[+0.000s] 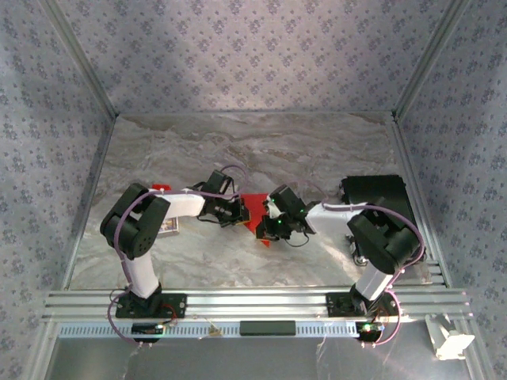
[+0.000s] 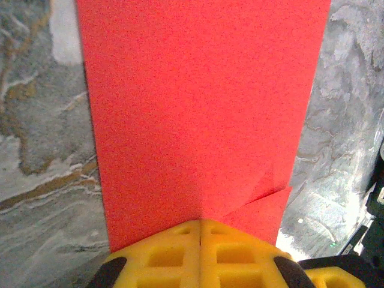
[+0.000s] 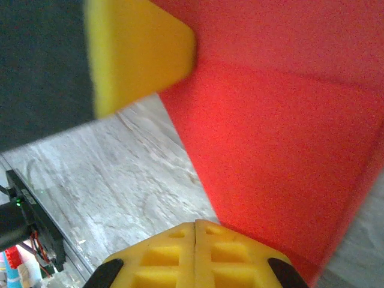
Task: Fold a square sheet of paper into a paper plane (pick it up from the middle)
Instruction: Third fold the triangle at the center of the table.
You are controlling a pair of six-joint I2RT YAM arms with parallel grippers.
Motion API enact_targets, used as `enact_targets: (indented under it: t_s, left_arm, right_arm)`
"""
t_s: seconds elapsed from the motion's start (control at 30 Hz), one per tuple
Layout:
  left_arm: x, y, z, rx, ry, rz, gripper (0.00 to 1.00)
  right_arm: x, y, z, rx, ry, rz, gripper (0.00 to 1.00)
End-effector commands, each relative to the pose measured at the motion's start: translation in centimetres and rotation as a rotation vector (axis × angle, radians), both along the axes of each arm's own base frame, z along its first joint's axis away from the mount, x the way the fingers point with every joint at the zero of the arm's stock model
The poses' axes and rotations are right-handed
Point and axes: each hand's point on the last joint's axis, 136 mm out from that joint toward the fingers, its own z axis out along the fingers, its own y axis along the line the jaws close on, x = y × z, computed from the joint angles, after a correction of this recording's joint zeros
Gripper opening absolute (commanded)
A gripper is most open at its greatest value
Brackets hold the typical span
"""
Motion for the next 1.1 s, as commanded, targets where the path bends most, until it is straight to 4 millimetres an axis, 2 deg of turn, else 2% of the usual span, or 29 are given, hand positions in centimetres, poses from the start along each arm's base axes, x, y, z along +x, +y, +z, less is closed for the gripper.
enact_targets:
  t_s: [0.0,0.1,0.2,0.3,0.57,0.73,0.83,0.97,1.07]
  left_arm:
    - [-1.7,2.7,-4.0,0.15,0.089,0.014,0.0]
    - [-1.7,2.7,-4.0,0.148,0.087,0.014,0.0]
    - [-1.6,2.6,-4.0,0.147,0.087,0.013,0.0]
    - [-1.6,2.7,-4.1,0.15,0.088,0.015,0.0]
    - [-1.6,3.0,-4.7,0.159,0.096,0.015,0.0]
    - [-1.6,3.2,-4.6,0.158,0.1,0.024,0.0]
    - [-1.7,3.2,-4.4,0.151,0.101,0.035,0.0]
    - [-1.7,3.1,-4.2,0.138,0.103,0.061,0.0]
    - [-1.8,2.9,-3.9,0.121,0.1,0.105,0.0]
  right_arm:
    - [1.5,1.7,1.0,0.035,-0.004,0.008,0.04]
    - [2.3,2.4,0.0,0.028,0.009,0.004,0.04]
    - [2.1,2.3,-1.3,0.01,0.04,0.005,0.04]
    - [1.2,1.3,-2.0,-0.004,0.057,-0.003,0.04]
    - [-1.7,-1.7,-1.7,0.013,0.073,-0.01,0.06]
    - [-4.2,-3.7,-2.2,0.013,0.097,-0.009,0.07]
    - [-5.0,-5.2,-2.6,0.0,0.103,-0.034,0.07]
    - [-4.6,-5.7,-1.4,0.023,0.07,-0.055,0.08]
    - [-3.2,-6.3,0.1,0.0,-0.006,-0.088,0.09]
